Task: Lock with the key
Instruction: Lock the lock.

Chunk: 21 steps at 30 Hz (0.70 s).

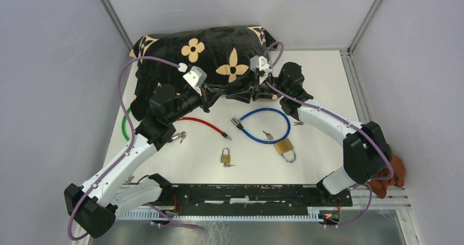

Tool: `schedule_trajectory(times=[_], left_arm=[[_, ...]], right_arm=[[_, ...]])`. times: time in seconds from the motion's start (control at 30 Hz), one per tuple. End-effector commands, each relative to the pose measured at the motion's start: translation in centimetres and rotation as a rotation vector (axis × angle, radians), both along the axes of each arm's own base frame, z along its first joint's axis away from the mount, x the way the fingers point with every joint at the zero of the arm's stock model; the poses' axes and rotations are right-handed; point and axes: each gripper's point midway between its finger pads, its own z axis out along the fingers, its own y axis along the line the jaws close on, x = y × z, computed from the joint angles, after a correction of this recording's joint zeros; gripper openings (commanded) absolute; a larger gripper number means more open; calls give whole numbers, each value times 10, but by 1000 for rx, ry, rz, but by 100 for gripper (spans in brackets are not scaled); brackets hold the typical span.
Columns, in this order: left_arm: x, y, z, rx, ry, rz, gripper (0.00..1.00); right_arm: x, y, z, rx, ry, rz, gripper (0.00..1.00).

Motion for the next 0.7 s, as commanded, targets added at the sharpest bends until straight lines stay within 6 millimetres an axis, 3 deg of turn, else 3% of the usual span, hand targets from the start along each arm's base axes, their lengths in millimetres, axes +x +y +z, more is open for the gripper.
schedule_trajectory(times=[0.0, 0.17, 0.27, 0.43, 0.67], left_arm=[[-163, -88, 26, -123, 19, -814, 2], [-159, -85, -26, -87, 147, -786, 2], [-154, -85, -54, -47, 243, -763, 2], [-151, -95, -37, -52, 212, -784, 2], [-155, -88, -39, -58, 205, -780, 2]], right_arm=[[-88, 67, 10, 82, -92, 231, 0], [-83, 49, 57, 179, -152, 171, 0], [-71, 51, 66, 126, -229, 115, 0], [-61, 63, 45, 72, -198, 118, 0], [-61, 48, 58, 79, -244, 94, 0]])
